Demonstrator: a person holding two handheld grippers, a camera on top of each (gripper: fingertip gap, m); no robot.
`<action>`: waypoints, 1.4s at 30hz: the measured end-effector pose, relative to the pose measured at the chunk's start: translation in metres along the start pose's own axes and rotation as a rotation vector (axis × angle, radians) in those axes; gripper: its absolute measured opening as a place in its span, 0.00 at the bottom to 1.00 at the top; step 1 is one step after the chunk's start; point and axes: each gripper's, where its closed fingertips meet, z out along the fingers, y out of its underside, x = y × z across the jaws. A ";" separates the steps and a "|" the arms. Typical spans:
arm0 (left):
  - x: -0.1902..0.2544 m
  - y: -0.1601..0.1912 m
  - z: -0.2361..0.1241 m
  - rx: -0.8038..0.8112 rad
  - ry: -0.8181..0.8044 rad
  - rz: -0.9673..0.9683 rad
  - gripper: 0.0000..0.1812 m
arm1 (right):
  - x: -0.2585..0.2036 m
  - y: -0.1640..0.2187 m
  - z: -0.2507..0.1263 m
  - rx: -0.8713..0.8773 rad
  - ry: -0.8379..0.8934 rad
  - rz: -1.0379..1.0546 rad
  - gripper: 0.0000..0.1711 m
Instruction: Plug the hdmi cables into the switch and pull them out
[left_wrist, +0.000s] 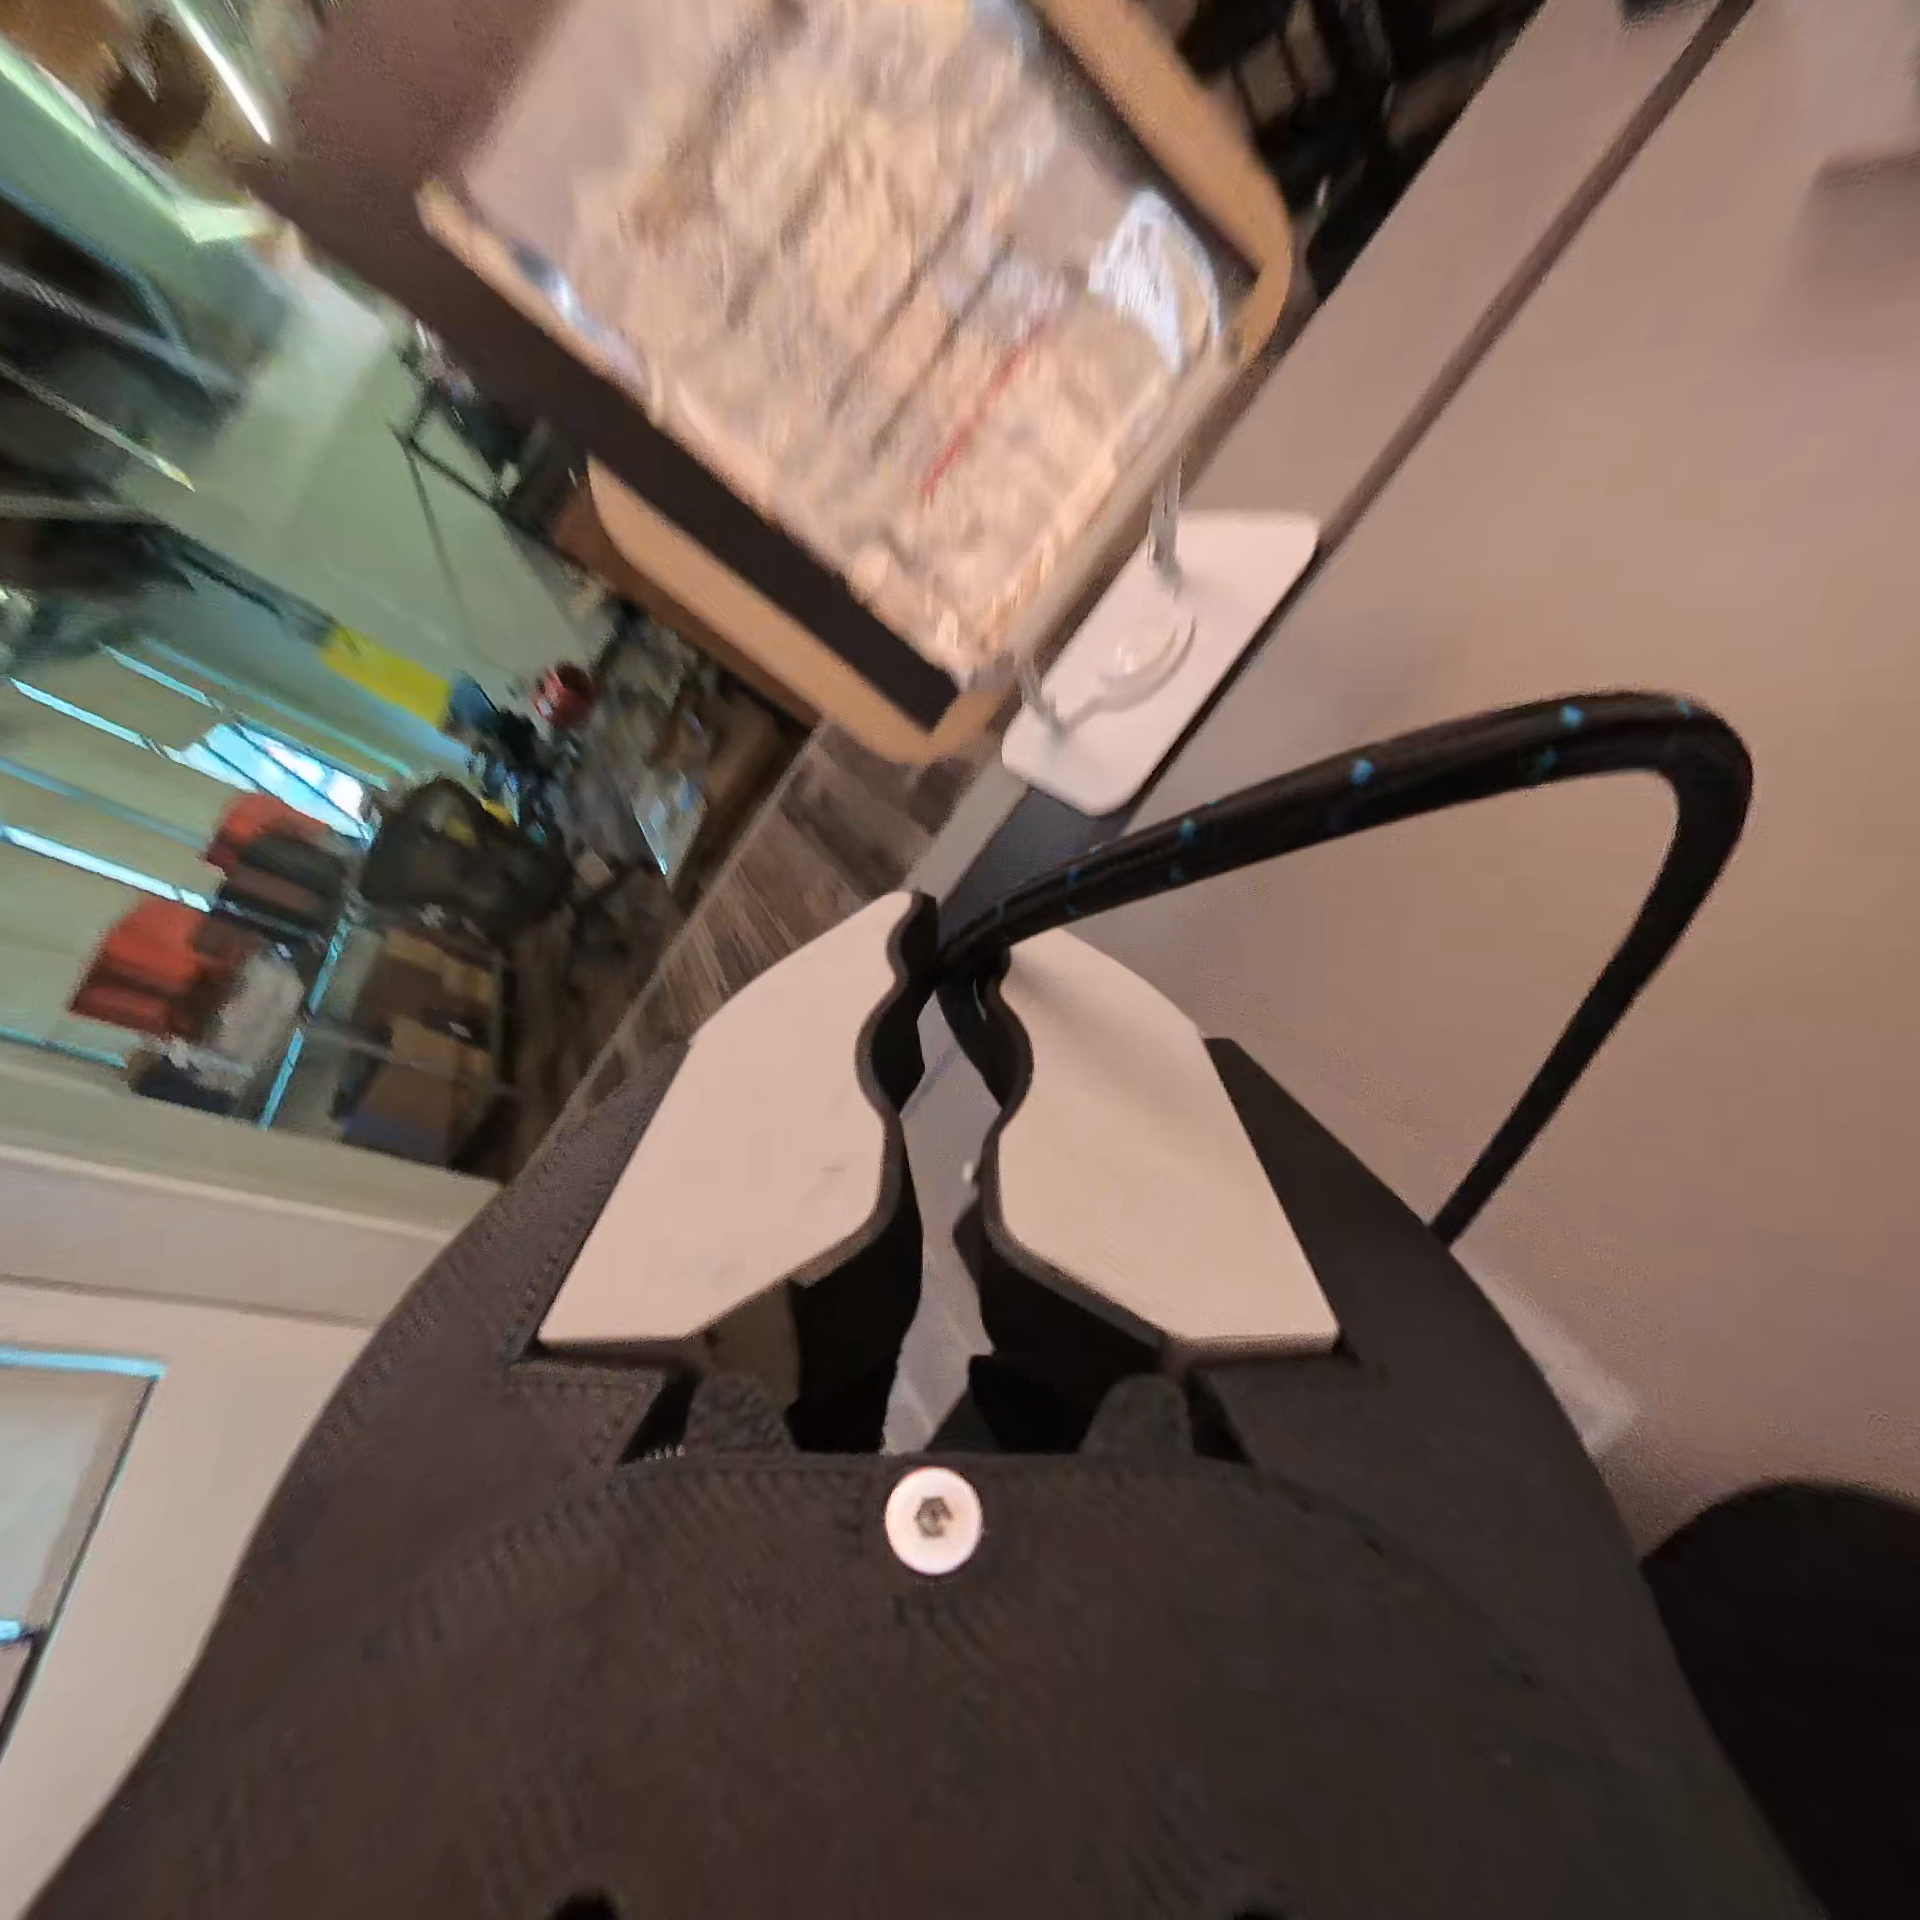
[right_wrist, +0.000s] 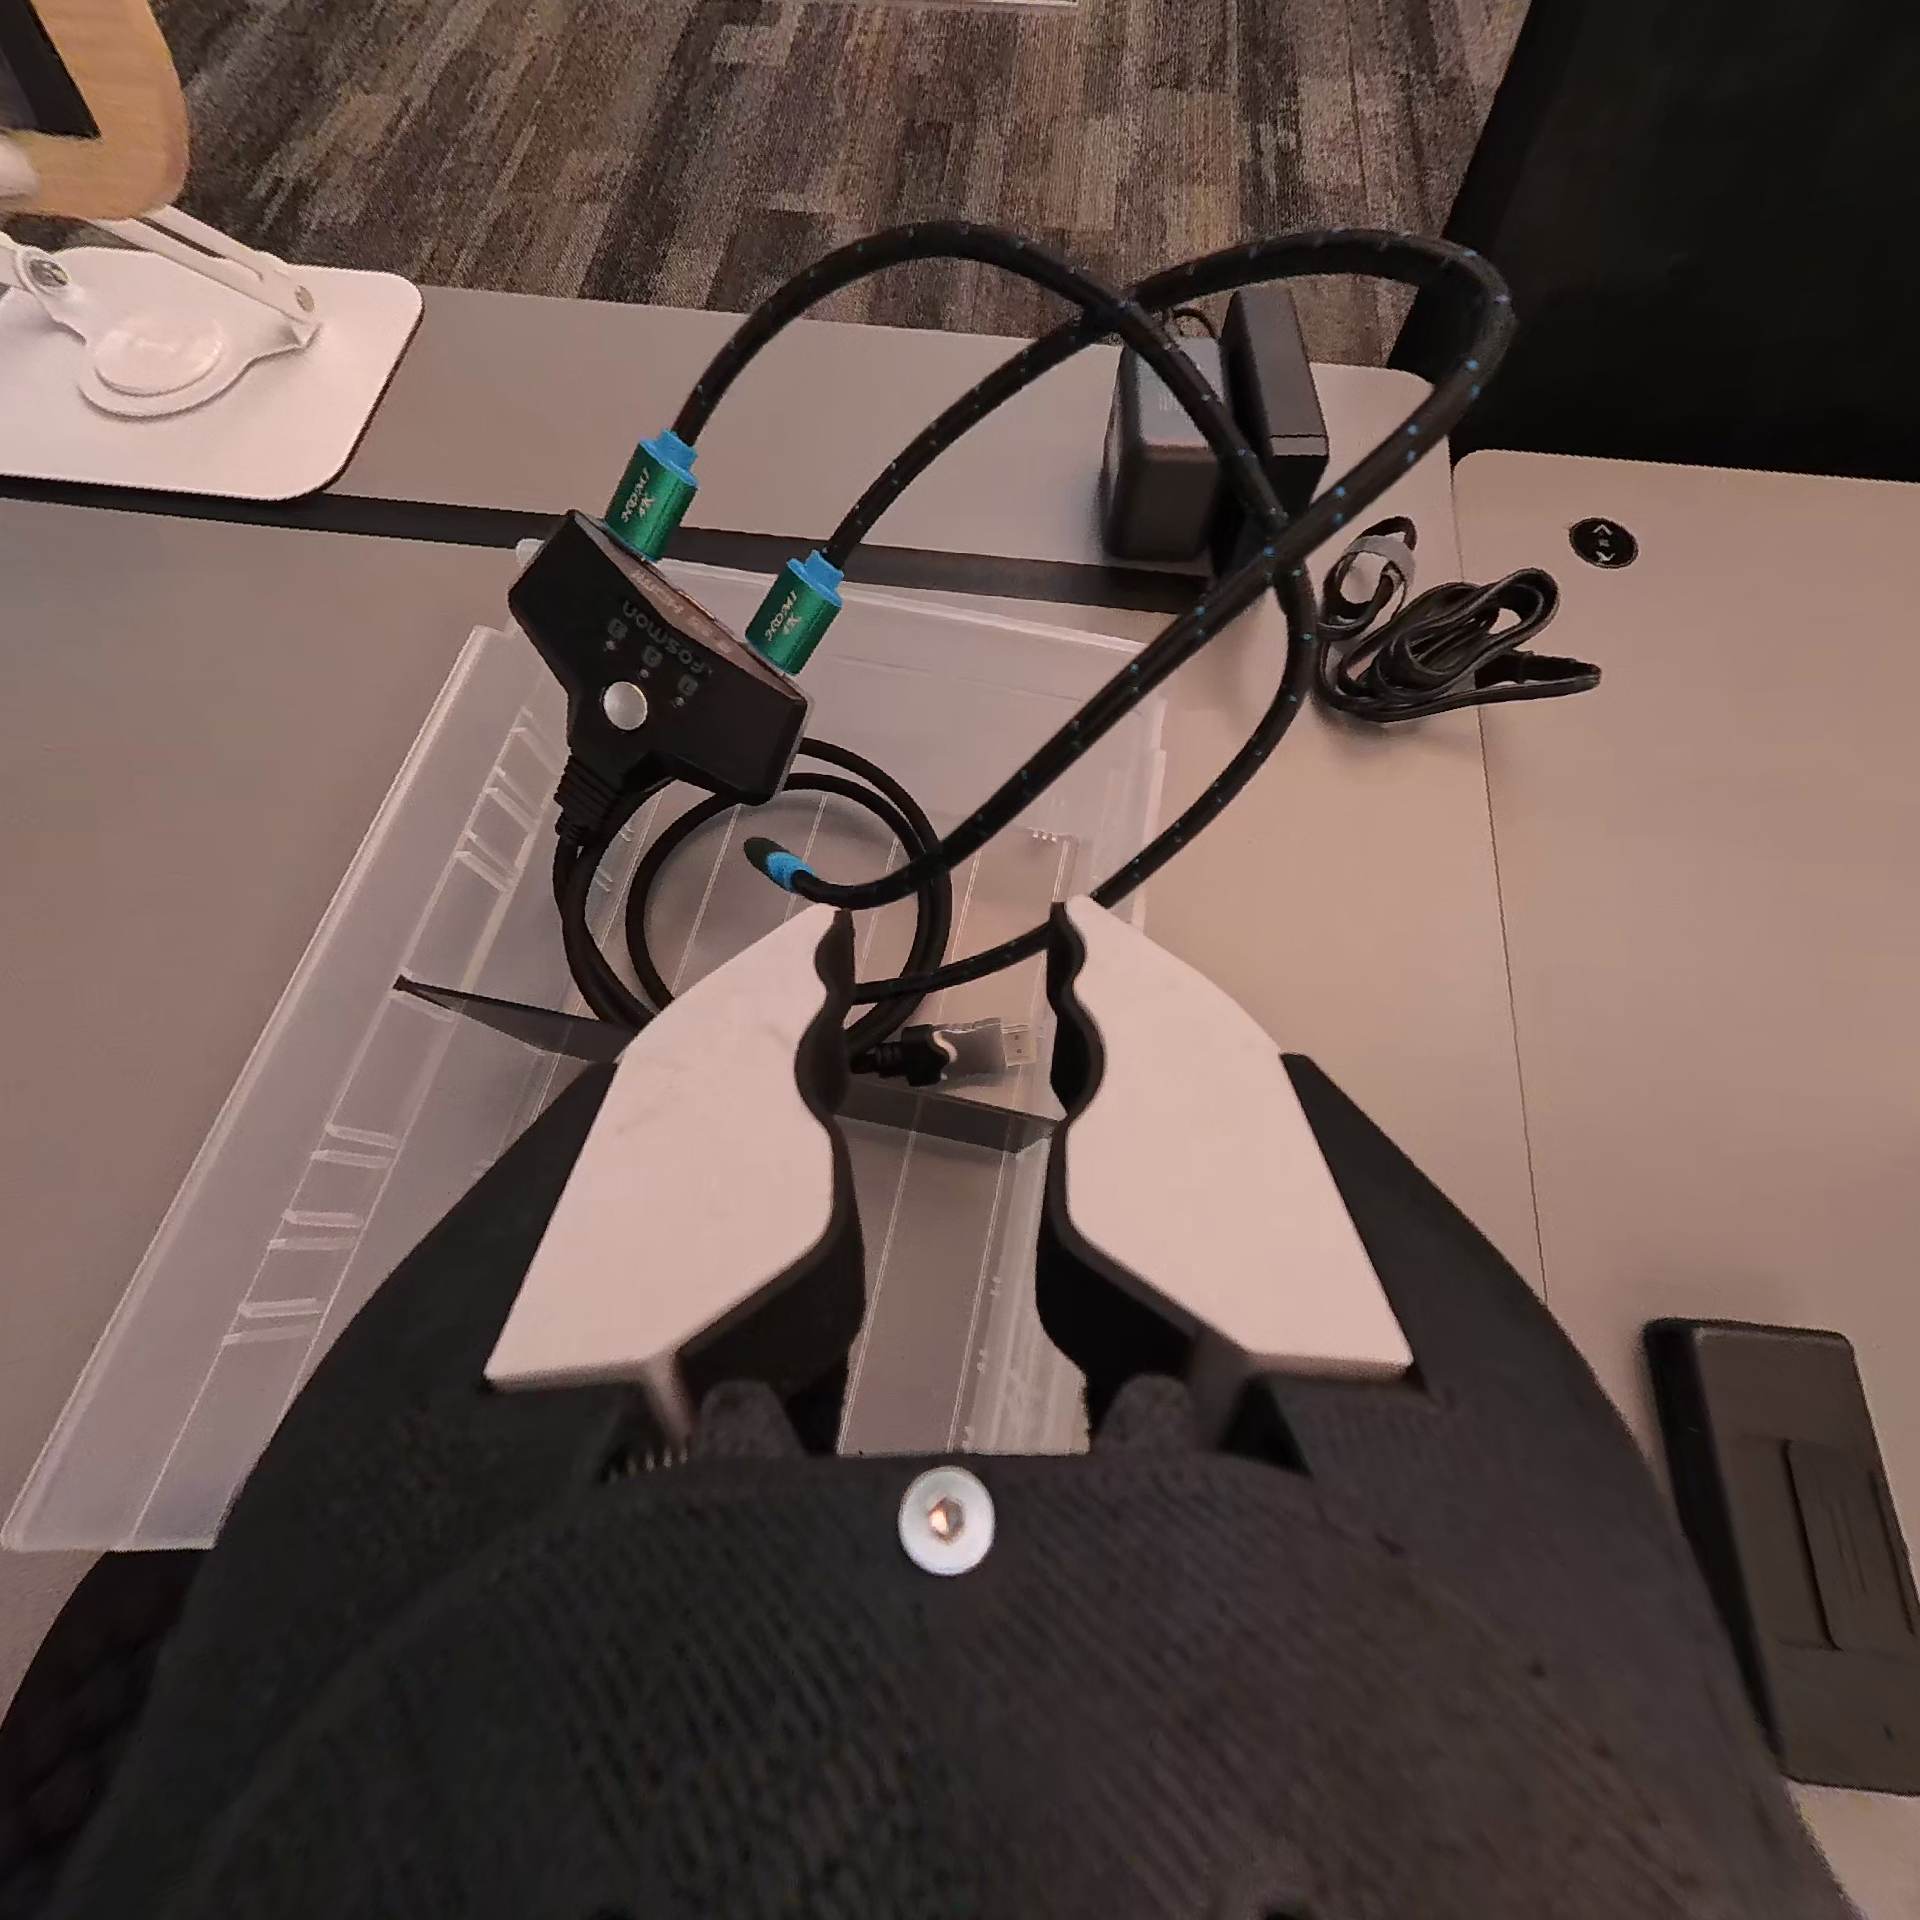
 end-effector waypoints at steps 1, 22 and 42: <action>0.007 -0.021 0.000 0.039 -0.007 0.012 0.04 | -0.001 0.000 0.001 -0.003 -0.001 -0.005 0.21; 0.286 -0.062 0.192 -0.040 0.487 -0.002 0.07 | -0.008 0.001 0.010 -0.041 0.003 -0.042 0.21; 0.065 -0.022 0.126 -0.020 0.504 -0.471 0.40 | -0.002 0.005 0.010 -0.034 -0.008 -0.017 0.21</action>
